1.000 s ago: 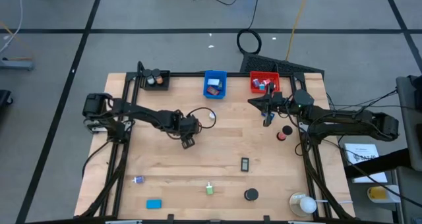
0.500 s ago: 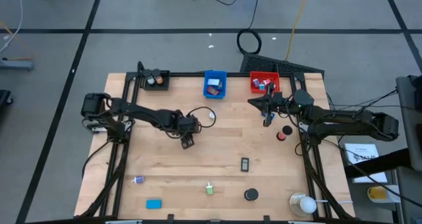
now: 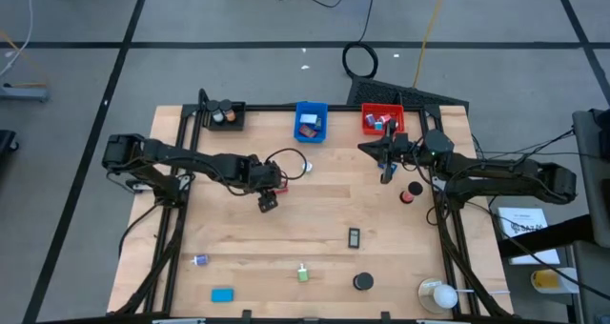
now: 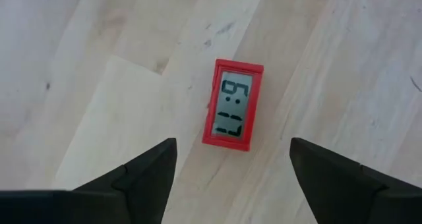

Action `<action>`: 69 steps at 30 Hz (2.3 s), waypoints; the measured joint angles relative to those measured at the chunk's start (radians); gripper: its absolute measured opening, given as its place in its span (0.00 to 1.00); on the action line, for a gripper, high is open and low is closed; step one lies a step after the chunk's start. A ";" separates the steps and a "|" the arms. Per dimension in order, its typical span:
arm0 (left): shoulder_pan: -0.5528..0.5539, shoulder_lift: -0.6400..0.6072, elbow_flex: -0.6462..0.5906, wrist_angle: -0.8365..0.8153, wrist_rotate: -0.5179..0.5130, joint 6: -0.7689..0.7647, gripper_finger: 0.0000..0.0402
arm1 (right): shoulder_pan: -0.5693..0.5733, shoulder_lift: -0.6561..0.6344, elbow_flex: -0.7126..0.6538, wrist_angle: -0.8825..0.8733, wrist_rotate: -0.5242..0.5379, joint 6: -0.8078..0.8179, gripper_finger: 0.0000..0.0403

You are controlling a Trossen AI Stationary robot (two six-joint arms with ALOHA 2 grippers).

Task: Pick & Place Office items
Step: Put the red digital clock into the blue basket

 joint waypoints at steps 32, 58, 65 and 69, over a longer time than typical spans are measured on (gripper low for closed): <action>0.079 0.207 0.002 0.144 0.106 0.195 0.78 | 0.000 0.000 0.000 -0.007 0.000 -0.002 0.00; 0.330 0.084 0.246 0.112 0.100 0.103 0.01 | 0.000 0.000 0.000 -0.007 -0.001 0.002 0.00; 0.257 0.085 0.218 0.028 0.018 -0.053 0.30 | 0.000 0.000 0.000 -0.007 -0.001 0.000 0.00; 0.192 0.085 0.181 0.088 -0.058 -0.132 0.54 | 0.000 0.000 0.000 -0.007 -0.001 0.005 0.00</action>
